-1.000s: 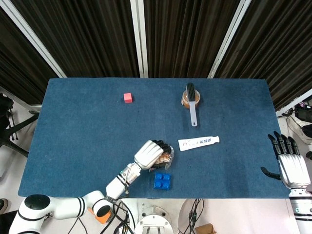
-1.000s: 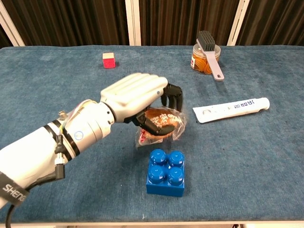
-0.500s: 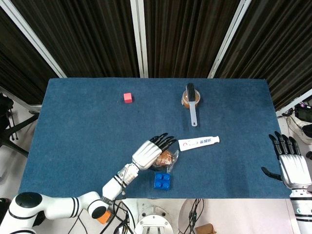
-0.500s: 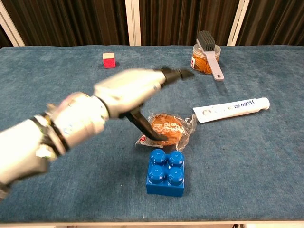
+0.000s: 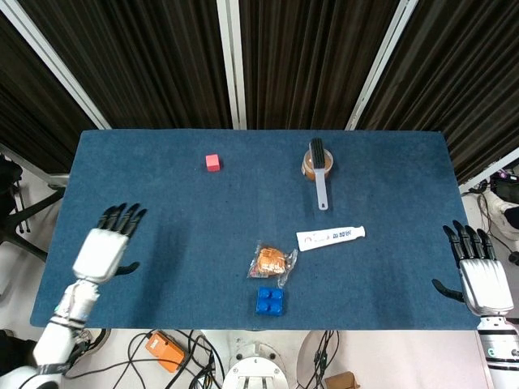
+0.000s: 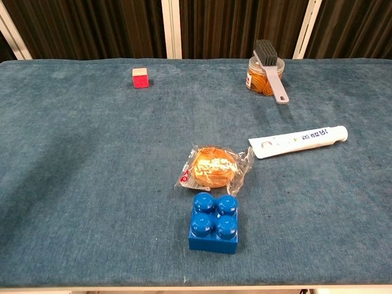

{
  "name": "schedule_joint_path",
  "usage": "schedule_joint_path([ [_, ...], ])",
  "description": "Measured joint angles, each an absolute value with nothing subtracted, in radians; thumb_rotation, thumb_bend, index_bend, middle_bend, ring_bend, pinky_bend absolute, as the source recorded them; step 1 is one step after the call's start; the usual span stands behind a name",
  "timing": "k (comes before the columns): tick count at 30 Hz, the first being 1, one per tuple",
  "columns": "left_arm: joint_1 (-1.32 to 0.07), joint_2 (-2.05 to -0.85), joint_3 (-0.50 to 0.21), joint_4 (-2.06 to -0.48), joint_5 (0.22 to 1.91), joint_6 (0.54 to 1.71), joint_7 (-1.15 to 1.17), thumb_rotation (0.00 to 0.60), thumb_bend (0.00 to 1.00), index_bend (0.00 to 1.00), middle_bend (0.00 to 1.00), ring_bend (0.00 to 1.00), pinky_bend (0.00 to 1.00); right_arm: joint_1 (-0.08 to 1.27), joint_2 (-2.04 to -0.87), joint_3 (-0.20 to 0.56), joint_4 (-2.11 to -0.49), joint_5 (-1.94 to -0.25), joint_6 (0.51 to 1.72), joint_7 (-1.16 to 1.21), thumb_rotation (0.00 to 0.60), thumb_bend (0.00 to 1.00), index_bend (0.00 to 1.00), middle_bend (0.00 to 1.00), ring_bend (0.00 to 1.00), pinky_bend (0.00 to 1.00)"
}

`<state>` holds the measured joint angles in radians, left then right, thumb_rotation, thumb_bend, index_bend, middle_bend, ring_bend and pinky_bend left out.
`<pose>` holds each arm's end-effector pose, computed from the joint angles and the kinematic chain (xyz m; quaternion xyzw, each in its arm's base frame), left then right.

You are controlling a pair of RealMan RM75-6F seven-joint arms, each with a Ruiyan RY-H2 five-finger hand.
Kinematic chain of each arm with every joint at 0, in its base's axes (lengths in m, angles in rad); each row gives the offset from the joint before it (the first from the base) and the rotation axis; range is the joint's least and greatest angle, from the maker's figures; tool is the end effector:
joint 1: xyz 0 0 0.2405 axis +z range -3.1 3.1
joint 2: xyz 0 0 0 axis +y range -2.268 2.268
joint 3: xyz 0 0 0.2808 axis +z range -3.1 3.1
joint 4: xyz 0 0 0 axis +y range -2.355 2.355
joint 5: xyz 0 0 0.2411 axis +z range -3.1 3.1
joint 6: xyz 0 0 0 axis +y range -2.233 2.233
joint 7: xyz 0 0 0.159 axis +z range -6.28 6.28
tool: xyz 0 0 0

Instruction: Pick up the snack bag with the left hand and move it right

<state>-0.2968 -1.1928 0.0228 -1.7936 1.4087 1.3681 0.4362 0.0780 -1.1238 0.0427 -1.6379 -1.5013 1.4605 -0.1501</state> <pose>-0.2718 0.2373 0.0750 -0.6995 -0.3287 -0.3238 0.5456 -0.3421 -0.1958 0.1321 0.6230 -0.3621 0.3432 0.6025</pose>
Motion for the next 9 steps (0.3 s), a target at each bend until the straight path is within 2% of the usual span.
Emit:
schedule_joint_path([
  [9, -0.156, -1.204, 0.072, -1.635, 1.475, 1.539, 0.148, 0.600, 0.05, 0.00, 0.02, 0.00, 0.08, 0.074, -1.140, 0.039, -1.642, -1.501, 1.466, -0.182, 0.600, 0.30, 0.00, 0.00, 0.00, 0.00],
])
